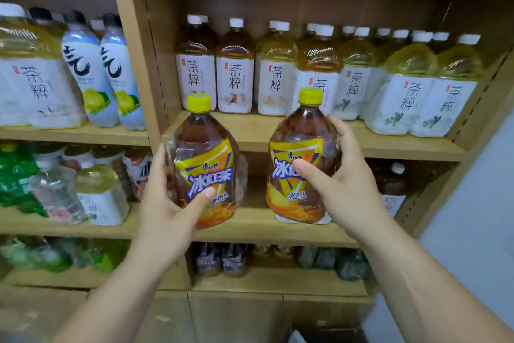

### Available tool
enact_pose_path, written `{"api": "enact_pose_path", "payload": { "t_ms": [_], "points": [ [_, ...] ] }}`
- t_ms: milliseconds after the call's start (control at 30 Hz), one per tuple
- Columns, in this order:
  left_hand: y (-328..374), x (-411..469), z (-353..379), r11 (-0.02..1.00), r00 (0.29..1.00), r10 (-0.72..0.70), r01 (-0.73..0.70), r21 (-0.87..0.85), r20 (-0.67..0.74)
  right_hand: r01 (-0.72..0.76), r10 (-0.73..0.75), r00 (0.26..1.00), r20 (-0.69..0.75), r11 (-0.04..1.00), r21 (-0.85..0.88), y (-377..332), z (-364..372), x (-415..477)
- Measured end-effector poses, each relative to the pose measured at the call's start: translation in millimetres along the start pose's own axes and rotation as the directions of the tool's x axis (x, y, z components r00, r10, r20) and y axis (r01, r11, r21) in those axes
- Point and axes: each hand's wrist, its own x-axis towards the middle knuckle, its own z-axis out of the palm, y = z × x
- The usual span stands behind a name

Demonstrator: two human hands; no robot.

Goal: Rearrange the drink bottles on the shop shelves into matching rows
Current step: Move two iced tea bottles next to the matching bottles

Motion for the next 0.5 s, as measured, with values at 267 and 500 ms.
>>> {"api": "enact_pose_path", "payload": {
  "t_ms": [267,500],
  "points": [
    [-45,-80,14,0.976,0.976,-0.216,0.217,-0.023,0.035,-0.194,0.173,0.972,0.162,0.973,0.124,84,-10,-83],
    [-111,-126,23,0.924,0.920,-0.378,0.381,-0.012,0.106,-0.382,0.356,0.912,0.205,0.918,0.104,163,8,-140]
  ]
}}
